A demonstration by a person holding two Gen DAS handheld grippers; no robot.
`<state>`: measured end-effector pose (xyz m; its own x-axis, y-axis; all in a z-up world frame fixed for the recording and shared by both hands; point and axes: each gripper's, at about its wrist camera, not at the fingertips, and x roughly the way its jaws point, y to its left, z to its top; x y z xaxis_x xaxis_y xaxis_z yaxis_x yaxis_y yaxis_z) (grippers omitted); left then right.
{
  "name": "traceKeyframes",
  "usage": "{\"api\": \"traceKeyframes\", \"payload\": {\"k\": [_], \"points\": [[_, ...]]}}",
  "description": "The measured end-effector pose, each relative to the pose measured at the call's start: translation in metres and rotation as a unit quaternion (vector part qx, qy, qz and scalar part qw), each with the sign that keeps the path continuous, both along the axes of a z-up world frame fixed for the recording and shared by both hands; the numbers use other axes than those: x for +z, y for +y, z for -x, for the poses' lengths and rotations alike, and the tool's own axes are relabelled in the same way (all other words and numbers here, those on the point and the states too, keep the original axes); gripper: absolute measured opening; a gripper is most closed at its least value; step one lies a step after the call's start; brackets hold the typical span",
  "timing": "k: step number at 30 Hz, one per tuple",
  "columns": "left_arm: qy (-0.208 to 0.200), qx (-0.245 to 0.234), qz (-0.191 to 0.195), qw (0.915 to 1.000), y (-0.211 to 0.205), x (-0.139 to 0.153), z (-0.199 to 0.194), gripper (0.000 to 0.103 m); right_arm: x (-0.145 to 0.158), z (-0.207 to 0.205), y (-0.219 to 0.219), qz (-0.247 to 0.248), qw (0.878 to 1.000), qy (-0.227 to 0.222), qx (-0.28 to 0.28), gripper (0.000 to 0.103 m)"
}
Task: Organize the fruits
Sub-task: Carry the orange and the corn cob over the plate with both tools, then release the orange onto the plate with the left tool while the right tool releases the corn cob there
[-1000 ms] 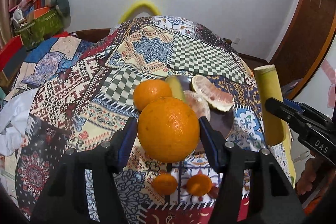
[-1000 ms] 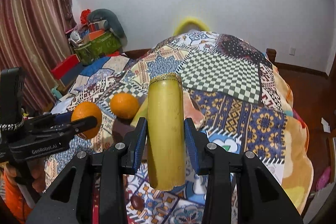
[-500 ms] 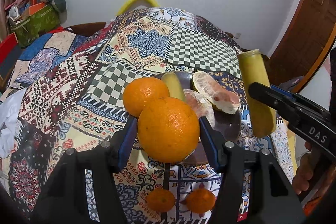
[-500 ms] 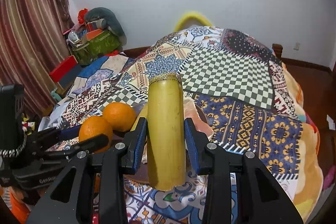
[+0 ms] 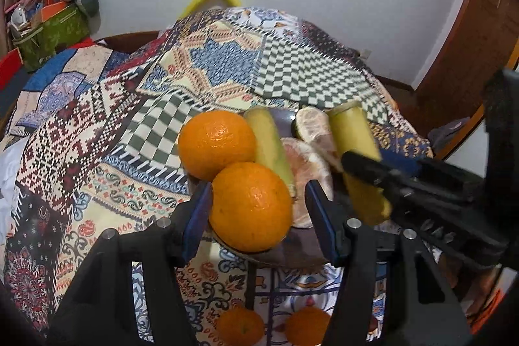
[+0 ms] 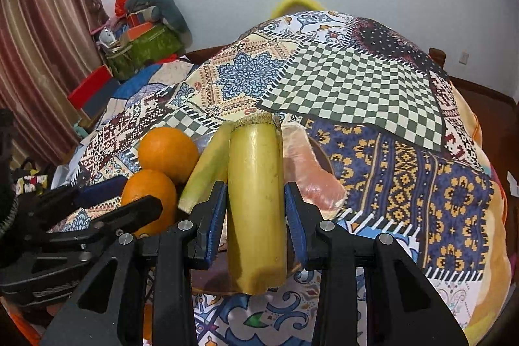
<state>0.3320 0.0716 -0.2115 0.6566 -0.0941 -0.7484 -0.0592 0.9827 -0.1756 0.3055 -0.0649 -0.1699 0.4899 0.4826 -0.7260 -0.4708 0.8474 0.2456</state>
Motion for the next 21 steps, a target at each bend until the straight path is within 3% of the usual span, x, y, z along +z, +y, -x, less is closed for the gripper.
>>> {"api": "traceKeyframes", "payload": {"k": [8,21], "points": [[-0.005,-0.007,-0.021,0.9997,-0.009,0.004,0.001,0.059,-0.006,-0.002,0.001,0.012,1.000,0.005,-0.006,0.035],[-0.032,0.009,-0.018,0.9993,-0.002,0.037,0.034,0.059,0.037,0.025,-0.015,-0.002,0.999,-0.032,-0.007,0.035]]}}
